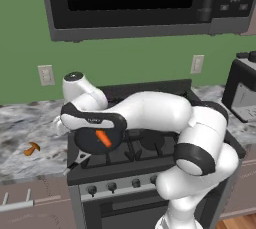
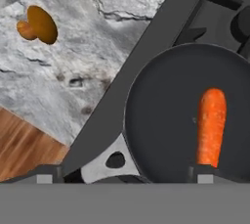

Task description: Put the mushroom and carrot in the pan. Then turn on the front left burner and set the heat to medium.

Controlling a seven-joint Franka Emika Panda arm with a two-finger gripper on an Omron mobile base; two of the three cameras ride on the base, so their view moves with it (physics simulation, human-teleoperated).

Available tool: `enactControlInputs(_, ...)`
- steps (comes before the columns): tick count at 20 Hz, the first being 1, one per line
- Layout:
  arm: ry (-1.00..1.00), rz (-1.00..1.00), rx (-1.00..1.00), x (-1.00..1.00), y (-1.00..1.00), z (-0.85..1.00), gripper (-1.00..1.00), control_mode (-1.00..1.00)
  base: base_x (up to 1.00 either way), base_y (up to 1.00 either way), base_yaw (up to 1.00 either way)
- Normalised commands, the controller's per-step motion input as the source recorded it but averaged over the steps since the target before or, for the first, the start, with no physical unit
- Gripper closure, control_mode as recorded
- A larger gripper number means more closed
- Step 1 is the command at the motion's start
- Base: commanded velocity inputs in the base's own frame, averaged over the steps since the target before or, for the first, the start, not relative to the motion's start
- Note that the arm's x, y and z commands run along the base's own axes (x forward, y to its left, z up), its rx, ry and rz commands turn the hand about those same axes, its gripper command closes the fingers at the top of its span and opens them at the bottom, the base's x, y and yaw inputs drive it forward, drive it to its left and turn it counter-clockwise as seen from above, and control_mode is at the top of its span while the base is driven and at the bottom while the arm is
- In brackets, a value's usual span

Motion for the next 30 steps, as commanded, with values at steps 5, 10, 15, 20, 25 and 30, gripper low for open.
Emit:
enactControlInputs(5, -0.24, 0.00, 0.14, 0.00, 0.38, -0.03, -1.00, -1.00, 0.00, 0.00, 0.00)
enactControlInputs(10, -0.11, 0.00, 0.16, 0.00, 0.33, 0.02, -1.00, -1.00, 0.00, 0.00, 0.00)
enactControlInputs(15, 0.03, 0.00, 0.05, 0.00, 0.07, 0.06, -1.00, -1.00, 0.00, 0.00, 0.00)
enactControlInputs(20, 0.23, 0.00, 0.00, 0.00, 0.04, 0.10, -1.00, -1.00, 0.00, 0.00, 0.00)
enactControlInputs(25, 0.35, 0.00, 0.00, 0.00, 0.10, 0.18, -1.00, -1.00, 0.00, 0.00, 0.00)
enactControlInputs(30, 0.25, 0.00, 0.00, 0.00, 0.18, -0.05, -1.00, -1.00, 0.00, 0.00, 0.00)
